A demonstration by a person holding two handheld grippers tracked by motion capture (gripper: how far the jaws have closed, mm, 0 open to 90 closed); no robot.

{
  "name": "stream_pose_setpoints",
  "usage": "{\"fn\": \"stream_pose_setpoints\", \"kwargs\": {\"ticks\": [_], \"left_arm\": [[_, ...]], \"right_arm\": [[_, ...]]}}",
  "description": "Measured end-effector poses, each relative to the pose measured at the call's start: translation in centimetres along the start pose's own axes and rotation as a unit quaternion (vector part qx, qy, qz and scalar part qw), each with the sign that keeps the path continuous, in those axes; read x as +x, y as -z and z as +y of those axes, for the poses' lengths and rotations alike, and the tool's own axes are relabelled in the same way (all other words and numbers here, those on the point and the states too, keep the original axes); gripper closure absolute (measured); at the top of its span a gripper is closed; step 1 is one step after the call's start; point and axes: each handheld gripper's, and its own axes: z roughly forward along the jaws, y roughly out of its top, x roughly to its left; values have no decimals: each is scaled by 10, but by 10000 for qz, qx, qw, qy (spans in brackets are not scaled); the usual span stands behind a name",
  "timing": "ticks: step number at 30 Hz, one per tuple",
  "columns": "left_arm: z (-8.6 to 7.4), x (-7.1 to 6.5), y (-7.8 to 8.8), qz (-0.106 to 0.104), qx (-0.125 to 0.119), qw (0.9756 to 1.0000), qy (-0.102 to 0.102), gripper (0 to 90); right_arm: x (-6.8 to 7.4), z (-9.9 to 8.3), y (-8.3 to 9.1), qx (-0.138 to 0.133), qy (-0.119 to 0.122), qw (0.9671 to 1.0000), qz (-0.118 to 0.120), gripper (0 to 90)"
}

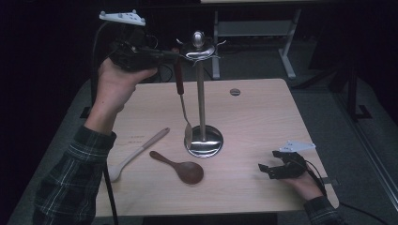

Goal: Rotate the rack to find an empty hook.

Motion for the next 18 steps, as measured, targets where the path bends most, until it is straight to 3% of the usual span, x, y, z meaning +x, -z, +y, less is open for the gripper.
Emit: {"fn": "stream_pose_setpoints", "kwargs": {"ticks": [12, 18], "left_arm": [[2, 9, -4, 189, 6, 9998, 43, 900], [-3, 7, 0, 96, -10, 9999, 48, 900]], "right_arm": [[0, 0, 0, 3, -5, 10000, 11, 149], [0, 0, 0, 14, -13, 10000, 26, 149]]}}
